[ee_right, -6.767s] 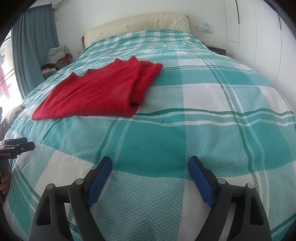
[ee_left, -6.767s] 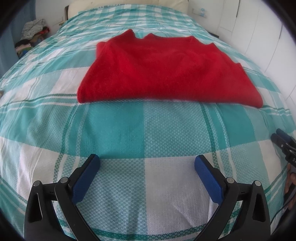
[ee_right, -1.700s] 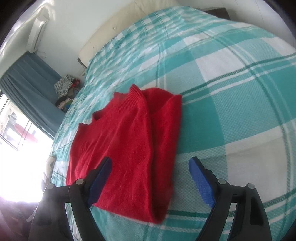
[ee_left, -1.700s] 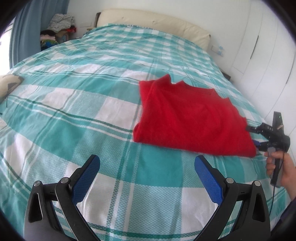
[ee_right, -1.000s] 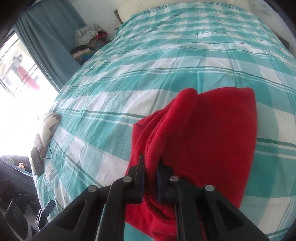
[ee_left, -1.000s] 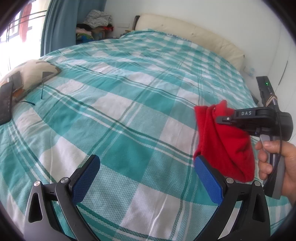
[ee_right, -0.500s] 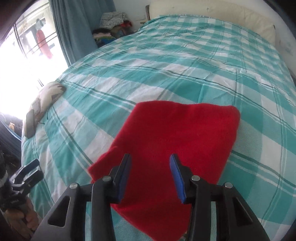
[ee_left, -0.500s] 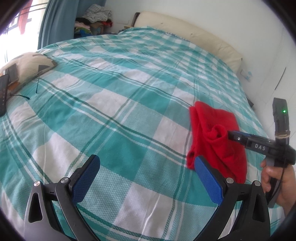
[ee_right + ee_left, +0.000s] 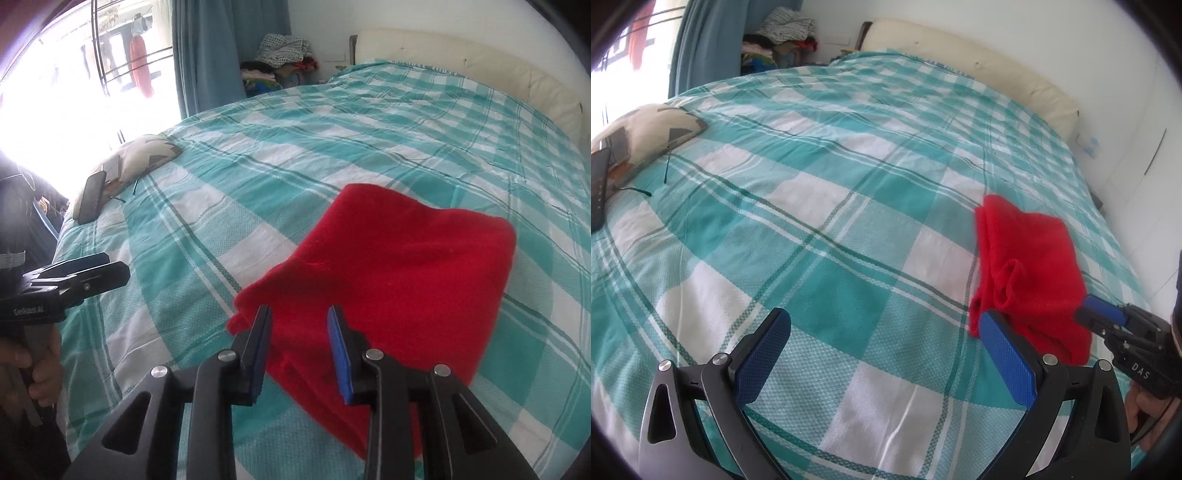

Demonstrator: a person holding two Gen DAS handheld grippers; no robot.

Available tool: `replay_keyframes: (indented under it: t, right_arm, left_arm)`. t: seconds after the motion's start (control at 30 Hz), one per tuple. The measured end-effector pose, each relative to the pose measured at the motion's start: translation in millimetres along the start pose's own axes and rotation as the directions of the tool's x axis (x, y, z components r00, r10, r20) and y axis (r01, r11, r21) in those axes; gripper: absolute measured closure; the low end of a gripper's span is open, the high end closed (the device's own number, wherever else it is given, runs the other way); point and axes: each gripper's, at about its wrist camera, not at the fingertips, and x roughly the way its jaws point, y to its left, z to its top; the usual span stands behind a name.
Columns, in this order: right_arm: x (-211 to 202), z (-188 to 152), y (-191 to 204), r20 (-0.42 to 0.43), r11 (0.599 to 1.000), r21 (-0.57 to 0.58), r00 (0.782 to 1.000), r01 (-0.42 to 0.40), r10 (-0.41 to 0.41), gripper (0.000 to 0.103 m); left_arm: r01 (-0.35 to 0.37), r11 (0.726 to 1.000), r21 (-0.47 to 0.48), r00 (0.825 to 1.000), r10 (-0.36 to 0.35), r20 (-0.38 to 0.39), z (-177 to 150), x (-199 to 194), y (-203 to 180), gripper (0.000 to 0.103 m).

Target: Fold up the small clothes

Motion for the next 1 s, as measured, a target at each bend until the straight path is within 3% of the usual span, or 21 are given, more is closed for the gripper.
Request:
replay_keyframes:
  t: [0.1, 0.2, 0.43, 0.6, 0.67, 0.7, 0.77, 0.87, 0.9, 1.0]
  right_arm:
    - [-4, -28, -9, -0.032, 0.997, -0.005, 0.997, 0.077, -0.077, 0.071]
    - [17, -53, -16, -0.099, 0.996, 0.043, 0.992, 0.079, -0.075, 0.071]
    - [-9, -70, 2, -0.057, 0.997, 0.049, 0.997, 0.058, -0.056, 0.068]
    - [-27, -83, 0, -0.032, 0.994, 0.075, 0.996, 0.084, -0.082, 0.037]
    - [-34, -86, -12, -0.016, 0.988, 0.128, 0.996, 0.087, -0.085, 0.032]
    - [-37, -86, -20, -0.007, 0.983, 0.164, 0.996, 0.088, -0.088, 0.032]
    - [-42, -85, -43, 0.011, 0.962, 0.256, 0.995, 0.091, -0.097, 0.032]
    - [-44, -78, -87, 0.052, 0.907, 0.416, 0.994, 0.065, -0.095, 0.031]
    - [-43, -75, -100, 0.069, 0.886, 0.462, 0.994, 0.045, -0.086, 0.031]
    - [-28, -57, -132, 0.104, 0.836, 0.548, 0.994, -0.031, -0.031, 0.031]
  left_arm:
    - [0.001, 1.000, 0.016, 1.000, -0.001, -0.010, -2, 2, -5, 0.001]
    - [-0.015, 0.999, 0.038, 1.000, 0.016, -0.010, -5, 2, -8, 0.001]
    - [-0.065, 0.996, 0.061, 0.998, 0.066, -0.010, -6, 6, -9, 0.001]
    - [-0.091, 0.990, 0.104, 0.996, 0.092, -0.009, -11, 6, -16, 0.001]
    - [-0.098, 0.990, 0.105, 0.995, 0.098, 0.009, -12, 2, -21, 0.001]
    - [-0.057, 0.994, 0.091, 0.998, 0.056, 0.018, -9, 0, -26, 0.001]
    - [0.086, 0.995, 0.055, 0.996, -0.084, -0.042, 7, 9, -42, 0.001]
    - [0.292, 0.956, -0.011, 0.944, -0.290, -0.155, 36, 46, -75, 0.001]
    - [0.298, 0.954, 0.011, 0.937, -0.290, -0.193, 44, 63, -90, 0.001]
    - [0.176, 0.978, 0.114, 0.958, -0.143, -0.250, 57, 114, -116, 0.002]
